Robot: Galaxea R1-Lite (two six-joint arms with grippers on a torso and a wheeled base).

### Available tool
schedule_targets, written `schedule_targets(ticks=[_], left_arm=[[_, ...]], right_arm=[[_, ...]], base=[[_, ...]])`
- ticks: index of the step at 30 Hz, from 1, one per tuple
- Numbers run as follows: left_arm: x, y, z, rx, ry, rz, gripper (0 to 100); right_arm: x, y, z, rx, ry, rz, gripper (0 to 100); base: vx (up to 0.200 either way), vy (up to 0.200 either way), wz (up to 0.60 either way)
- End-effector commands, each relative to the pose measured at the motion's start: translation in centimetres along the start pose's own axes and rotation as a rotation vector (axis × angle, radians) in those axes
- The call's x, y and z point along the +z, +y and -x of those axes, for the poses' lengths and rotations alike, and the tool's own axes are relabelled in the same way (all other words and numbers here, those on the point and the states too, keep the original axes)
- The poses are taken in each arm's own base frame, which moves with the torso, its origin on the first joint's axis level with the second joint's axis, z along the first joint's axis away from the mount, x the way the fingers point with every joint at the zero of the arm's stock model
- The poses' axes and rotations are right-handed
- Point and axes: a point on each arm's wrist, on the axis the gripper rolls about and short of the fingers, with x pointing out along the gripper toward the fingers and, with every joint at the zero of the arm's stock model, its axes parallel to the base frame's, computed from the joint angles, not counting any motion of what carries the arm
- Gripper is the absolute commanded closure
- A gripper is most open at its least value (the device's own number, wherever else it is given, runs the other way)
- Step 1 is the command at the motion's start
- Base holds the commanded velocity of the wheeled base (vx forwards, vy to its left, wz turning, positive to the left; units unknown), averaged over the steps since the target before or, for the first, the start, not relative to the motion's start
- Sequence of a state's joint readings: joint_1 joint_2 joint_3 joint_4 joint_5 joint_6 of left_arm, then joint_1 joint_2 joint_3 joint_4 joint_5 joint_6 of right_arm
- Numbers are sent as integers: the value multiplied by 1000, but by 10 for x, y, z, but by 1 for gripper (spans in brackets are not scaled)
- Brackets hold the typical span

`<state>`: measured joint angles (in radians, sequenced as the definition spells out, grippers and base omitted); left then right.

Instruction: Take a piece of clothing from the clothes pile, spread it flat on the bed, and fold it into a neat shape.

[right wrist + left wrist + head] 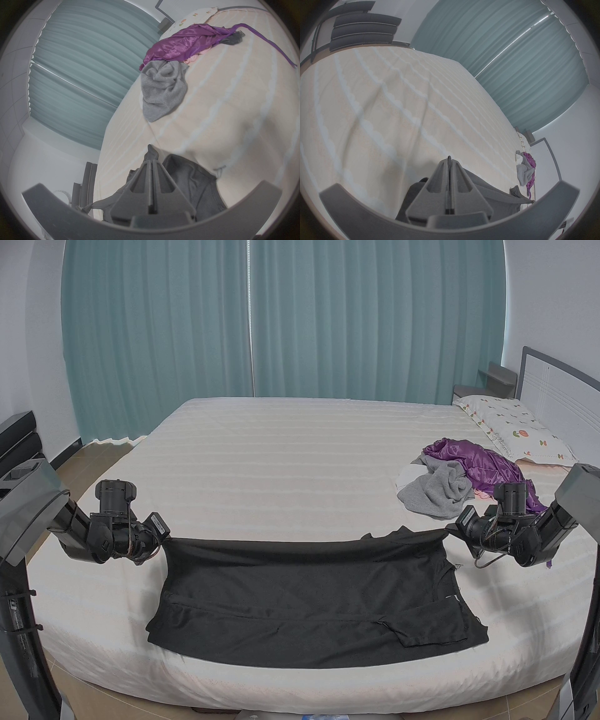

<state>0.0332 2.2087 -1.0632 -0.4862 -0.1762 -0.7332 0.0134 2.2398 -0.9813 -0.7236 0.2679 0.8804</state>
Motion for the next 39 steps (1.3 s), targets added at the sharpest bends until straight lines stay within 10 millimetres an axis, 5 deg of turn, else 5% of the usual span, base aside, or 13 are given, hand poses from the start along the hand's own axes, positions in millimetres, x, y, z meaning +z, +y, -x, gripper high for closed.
schedule_targets(ticks=[1,17,39], left_arm=[[-4,1,20,6,3,-10,100],[-42,31,42,102,121,-14,100],[-67,43,54,129,174,-40,100]], right_arm=[[-7,-3,23,-15,15,-8,100],[-40,-31,59,-88,124,62,100],[-66,-54,57,-146,210,165,100]], base=[[0,0,0],[0,0,0],[0,0,0]])
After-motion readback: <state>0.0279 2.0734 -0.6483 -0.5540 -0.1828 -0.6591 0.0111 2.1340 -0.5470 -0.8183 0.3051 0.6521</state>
